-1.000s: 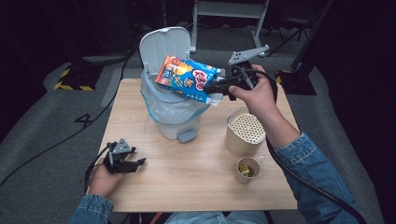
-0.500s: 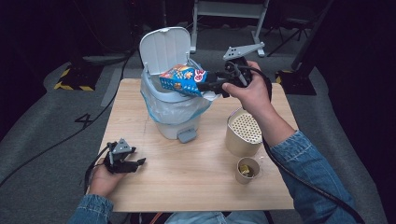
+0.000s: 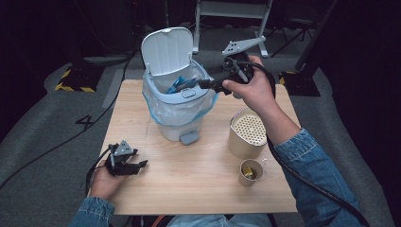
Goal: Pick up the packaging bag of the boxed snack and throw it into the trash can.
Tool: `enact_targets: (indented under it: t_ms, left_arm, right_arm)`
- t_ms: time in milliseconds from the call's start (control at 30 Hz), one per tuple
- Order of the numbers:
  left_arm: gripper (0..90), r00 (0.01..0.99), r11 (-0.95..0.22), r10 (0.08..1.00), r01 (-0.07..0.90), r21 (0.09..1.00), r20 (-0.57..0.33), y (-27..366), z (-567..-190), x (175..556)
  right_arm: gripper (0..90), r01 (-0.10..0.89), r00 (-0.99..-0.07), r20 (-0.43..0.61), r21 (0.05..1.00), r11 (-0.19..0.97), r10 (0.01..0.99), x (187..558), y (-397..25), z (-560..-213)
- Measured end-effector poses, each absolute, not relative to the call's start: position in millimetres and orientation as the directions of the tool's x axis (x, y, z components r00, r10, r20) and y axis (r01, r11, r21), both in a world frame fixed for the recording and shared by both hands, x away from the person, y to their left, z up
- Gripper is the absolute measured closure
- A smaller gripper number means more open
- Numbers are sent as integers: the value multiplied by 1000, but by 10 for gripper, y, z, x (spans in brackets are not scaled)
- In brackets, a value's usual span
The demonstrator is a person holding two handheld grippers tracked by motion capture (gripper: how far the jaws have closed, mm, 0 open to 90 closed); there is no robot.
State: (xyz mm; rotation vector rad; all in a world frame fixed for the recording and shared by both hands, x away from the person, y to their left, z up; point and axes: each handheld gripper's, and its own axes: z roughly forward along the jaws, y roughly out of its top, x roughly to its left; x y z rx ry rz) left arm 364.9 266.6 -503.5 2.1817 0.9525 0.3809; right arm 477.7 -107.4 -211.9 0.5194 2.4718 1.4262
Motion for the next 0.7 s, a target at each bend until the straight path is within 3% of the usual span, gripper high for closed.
enact_targets:
  t_ms: [267, 700]
  left_arm:
    - [347, 685, -473, 729, 518, 713, -14, 2666, -5035, 3650]
    - [348, 680, -480, 733, 535, 695, -17, 2681, -5012, 3626]
  right_arm:
    - [334, 146, -918, -51, 879, 454, 394, 4718, -1203, -2196]
    - [295, 133, -917, -63, 884, 448, 395, 4502, -1863, -2349]
